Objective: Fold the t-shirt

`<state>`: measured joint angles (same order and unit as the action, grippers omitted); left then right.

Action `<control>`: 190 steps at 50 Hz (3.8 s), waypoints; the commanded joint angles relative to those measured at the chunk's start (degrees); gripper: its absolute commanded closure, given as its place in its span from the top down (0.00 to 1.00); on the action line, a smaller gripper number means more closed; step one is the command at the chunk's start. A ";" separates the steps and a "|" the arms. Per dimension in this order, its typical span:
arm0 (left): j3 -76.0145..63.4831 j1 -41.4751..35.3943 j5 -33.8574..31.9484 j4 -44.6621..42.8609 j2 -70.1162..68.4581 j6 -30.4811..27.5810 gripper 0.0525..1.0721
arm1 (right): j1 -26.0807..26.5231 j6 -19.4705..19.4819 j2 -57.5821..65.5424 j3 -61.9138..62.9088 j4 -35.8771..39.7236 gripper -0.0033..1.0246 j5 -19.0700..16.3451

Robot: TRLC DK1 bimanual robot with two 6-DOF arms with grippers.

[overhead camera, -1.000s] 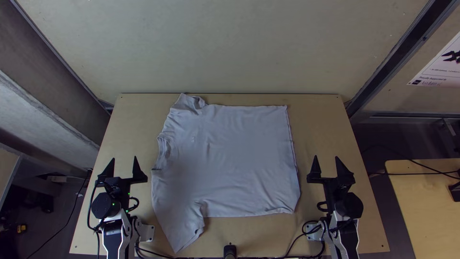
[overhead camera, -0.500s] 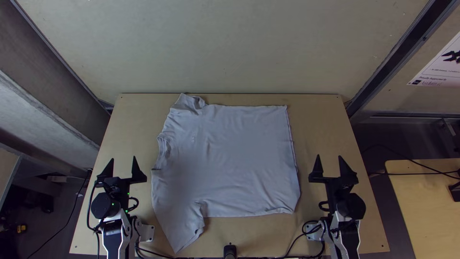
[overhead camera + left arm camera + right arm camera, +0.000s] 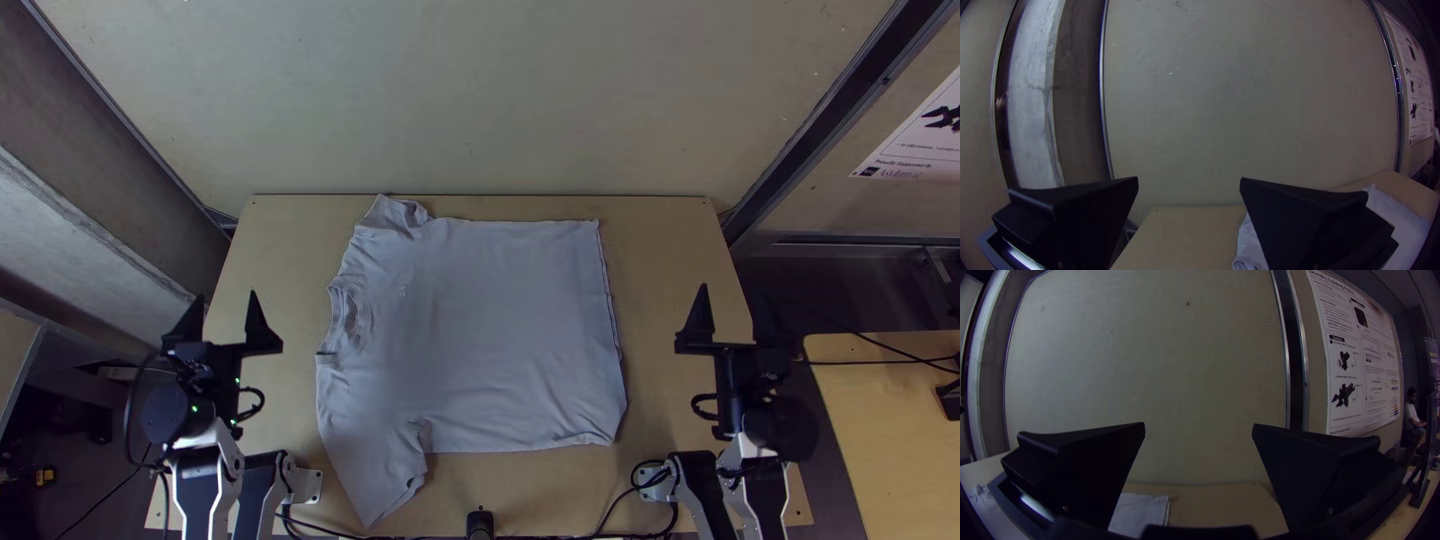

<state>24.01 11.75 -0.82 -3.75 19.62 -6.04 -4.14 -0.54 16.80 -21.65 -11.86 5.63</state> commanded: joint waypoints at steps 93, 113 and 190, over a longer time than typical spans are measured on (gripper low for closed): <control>94.55 -12.71 -2.34 35.92 102.99 10.26 0.84 | -3.07 16.44 95.88 -79.51 36.12 0.96 -3.78; 97.02 -14.30 -2.34 39.26 110.02 8.50 0.73 | -3.50 18.29 97.46 -77.76 38.05 0.96 -3.87; 100.79 -16.14 -0.15 43.39 115.56 5.43 0.02 | -4.65 21.72 121.10 -101.92 56.51 0.87 -4.49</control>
<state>123.55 -4.78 -0.86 38.52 135.72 -0.05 -7.88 19.79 133.93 -119.44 41.78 1.50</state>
